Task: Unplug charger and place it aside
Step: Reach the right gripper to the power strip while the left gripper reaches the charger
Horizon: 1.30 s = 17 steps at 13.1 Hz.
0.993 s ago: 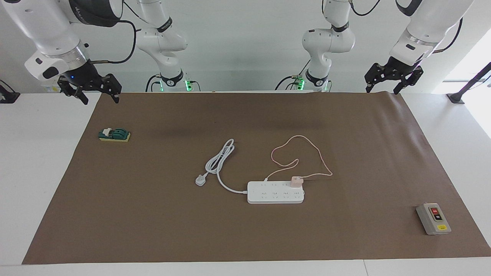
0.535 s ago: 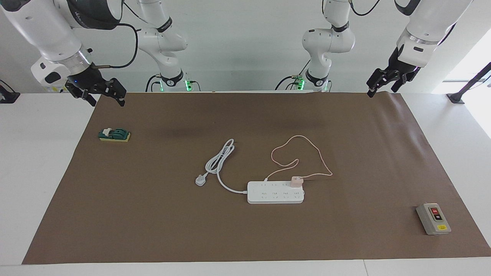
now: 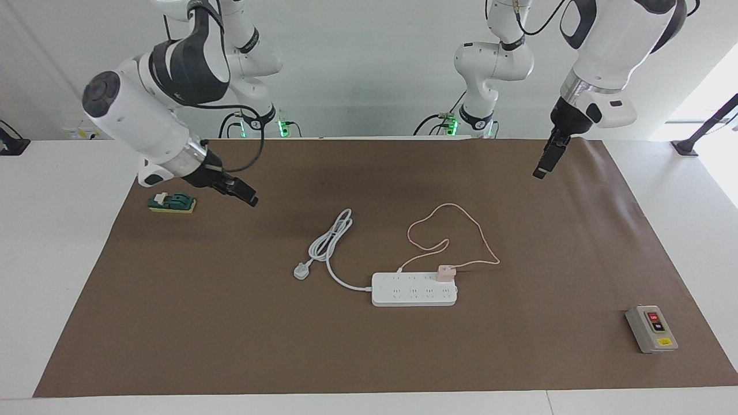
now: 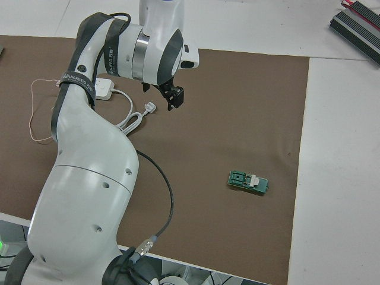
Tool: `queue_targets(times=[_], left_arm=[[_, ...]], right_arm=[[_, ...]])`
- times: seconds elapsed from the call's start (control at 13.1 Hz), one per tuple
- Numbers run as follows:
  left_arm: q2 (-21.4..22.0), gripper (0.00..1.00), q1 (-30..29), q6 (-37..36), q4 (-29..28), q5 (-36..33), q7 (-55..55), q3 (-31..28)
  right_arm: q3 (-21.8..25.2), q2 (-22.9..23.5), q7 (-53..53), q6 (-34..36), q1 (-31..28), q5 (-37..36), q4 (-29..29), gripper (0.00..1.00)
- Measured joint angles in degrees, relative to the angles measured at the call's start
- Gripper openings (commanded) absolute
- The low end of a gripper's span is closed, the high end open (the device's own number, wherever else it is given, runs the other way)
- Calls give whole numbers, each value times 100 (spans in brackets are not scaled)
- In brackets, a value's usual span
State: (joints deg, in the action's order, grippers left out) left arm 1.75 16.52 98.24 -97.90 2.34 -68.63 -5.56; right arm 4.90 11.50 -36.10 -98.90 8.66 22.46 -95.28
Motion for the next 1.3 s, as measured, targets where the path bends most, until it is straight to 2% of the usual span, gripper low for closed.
queue_targets(times=[0.15, 0.31, 0.53, 0.69, 0.92, 1.3], left_arm=[[-427, 100, 197, 165, 196, 19, -818, 5], [-1120, 100, 452, 290, 589, 30, -1638, 10], [-2092, 100, 620, 449, 1206, 186, -2230, 11], [-2530, 100, 756, 794, 1338, 240, -2709, 13], [-2736, 100, 878, 1305, 1366, 246, -3217, 9], [-2987, 100, 1025, 1551, 1360, 246, -3452, 1]], right_arm=[[-4, 317, -964, -462, 315, 618, 3, 100], [-7, 773, -1762, -786, 565, 1494, 146, 100], [-7, 1527, -2460, -1181, 905, 2666, 502, 100], [-9, 1989, -2739, -1373, 1156, 3065, 759, 100], [9, 2480, -3032, -1395, 1234, 3609, 1047, 100], [21, 3604, -3361, -1489, 1195, 4402, 2182, 100]])
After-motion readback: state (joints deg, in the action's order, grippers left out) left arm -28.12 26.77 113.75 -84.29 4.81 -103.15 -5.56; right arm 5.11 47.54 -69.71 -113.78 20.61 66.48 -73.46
